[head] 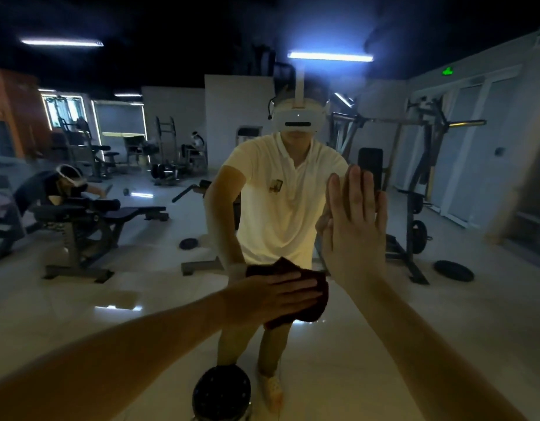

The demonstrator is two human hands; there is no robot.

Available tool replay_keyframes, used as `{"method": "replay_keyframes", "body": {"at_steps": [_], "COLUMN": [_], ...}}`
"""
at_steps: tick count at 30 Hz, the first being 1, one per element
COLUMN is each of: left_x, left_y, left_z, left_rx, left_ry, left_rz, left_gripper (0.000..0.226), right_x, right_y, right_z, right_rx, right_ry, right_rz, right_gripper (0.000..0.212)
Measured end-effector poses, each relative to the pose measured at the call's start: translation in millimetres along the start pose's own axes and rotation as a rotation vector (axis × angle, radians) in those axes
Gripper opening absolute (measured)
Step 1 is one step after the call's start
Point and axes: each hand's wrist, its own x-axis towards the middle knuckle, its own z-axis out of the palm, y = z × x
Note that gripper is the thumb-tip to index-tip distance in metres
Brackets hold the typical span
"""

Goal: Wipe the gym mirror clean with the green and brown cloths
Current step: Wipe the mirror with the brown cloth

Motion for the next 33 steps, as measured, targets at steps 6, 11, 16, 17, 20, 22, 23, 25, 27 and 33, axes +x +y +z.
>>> {"method": "replay_keyframes", "body": {"at_steps": [6,11,16,17,20,22,23,25,27,33], "left_x": [-5,19,69,71,51,35,30,30,33,76], "left_y": [-115,-247,-225,-205,-158,-161,-172,-209,-258,-289], "left_z": [-35,-111,-116,-105,-72,-67,-73,-91,-114,-150], "left_rx": [0.109,0.154,-0.075,-0.080,0.020,0.072,0.091,0.089,0.132,0.037], "left_ry": [0.119,0.292,0.572,0.523,0.287,0.173,0.132,0.167,0.257,0.551], "left_rz": [-0.015,-0.472,-0.811,-0.699,-0.246,0.005,0.071,-0.006,-0.233,-0.799], "left_gripper": [0.116,0.097,0.068,0.073,0.089,0.095,0.099,0.100,0.087,0.065], "right_x": [2,68,136,137,135,134,134,134,133,136], "right_y": [10,18,11,10,13,13,14,15,14,19], "right_z": [-16,-55,-54,-47,-37,-39,-40,-41,-40,-45], "right_rx": [0.111,0.127,0.100,0.067,0.038,0.031,0.027,0.036,0.040,0.081], "right_ry": [0.046,0.219,0.231,0.241,0.248,0.222,0.210,0.204,0.224,0.352], "right_rz": [-0.049,-0.031,0.076,0.091,0.108,0.112,0.108,0.109,0.102,0.030], "right_gripper": [0.063,0.066,0.068,0.067,0.064,0.064,0.064,0.065,0.064,0.058]}}
